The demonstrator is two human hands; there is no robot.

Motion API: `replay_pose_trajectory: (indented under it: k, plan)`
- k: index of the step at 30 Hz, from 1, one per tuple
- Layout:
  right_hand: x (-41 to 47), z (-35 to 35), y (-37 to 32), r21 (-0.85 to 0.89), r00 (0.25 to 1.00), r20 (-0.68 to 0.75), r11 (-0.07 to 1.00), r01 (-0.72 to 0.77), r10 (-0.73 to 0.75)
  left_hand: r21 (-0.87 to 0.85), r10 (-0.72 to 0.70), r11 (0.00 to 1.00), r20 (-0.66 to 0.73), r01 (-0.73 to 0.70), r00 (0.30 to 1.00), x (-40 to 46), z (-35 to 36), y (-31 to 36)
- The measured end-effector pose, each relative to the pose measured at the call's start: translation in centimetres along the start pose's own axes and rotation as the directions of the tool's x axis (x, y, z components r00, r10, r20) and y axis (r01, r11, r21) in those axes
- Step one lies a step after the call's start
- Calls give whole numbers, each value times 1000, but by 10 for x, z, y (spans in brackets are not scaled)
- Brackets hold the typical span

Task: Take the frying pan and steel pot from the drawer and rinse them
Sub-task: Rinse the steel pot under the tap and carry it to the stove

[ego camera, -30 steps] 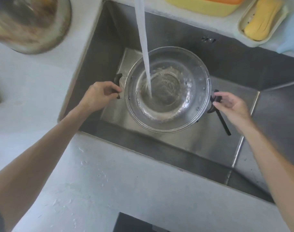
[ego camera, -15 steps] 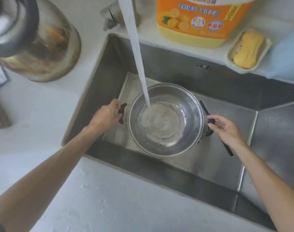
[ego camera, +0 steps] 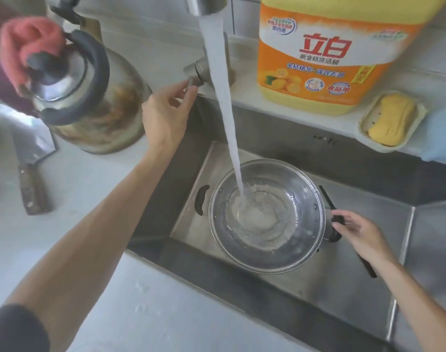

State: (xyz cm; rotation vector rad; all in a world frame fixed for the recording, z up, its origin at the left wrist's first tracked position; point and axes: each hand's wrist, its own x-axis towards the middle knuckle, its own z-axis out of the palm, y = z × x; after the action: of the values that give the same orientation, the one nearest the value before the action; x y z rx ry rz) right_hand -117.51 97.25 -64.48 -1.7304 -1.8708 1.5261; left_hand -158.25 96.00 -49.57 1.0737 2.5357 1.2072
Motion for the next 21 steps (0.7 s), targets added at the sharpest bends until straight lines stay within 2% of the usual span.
replay_pose_trajectory:
  k: [2, 4, 7, 9, 11, 12, 13, 14, 15, 16, 17, 18, 19, 21]
  plan:
    - [1, 0, 1, -16, 1000, 9, 1000, 7, -7, -66, 23, 998, -18, -24, 1000, 2, 7, -3]
    - [3, 0, 2, -18, 1000, 9, 1000, 1, -1, 9, 94, 996, -12, -94, 995, 5, 15, 0]
    - [5, 1, 1, -2, 1000, -15, 1000, -8, 8, 177, 217, 957, 80, -228, 973, 5, 17, 11]
    - [5, 1, 1, -2, 1000, -15, 1000, -8, 8, 99, 268, 953, 170, -287, 948, -4, 10, 4]
    - [5, 0, 1, -15, 1000, -13, 1000, -12, 12, -14, 230, 972, 256, -234, 939, -24, 4, -21]
    - [6, -1, 0, -24, 1000, -2, 1000, -15, 15, -5, 174, 983, 313, -181, 934, -37, 2, -40]
    - [6, -2, 0, -28, 1000, 7, 1000, -14, 14, 64, 109, 987, 401, -147, 909, -50, 1, -59]
    - [6, -2, -1, -28, 1000, 15, 1000, -13, 13, 187, 22, 972, 530, -142, 848, -63, 2, -76]
    - [7, -2, -1, -30, 1000, 26, 1000, -10, 11, 328, -108, 932, 663, -157, 741, -74, 3, -92]
    - [6, -2, -2, -34, 999, 42, 999, -14, 15, 427, -238, 885, 759, -186, 606, -83, 6, -104]
    - [7, -2, -3, -25, 998, 56, 999, -22, 23, 464, -318, 863, 808, -202, 497, -90, 9, -112]
    - [8, -2, -3, -7, 997, 72, 999, -38, 39, 460, -341, 866, 828, -194, 445, -95, 12, -115]
    - [9, -3, -4, 9, 995, 90, 999, -50, 49, 433, -322, 885, 836, -173, 445, -97, 16, -115]
    - [11, -5, -6, 16, 990, 124, 998, -67, 64, 369, -254, 919, 823, -139, 508, -97, 21, -113]
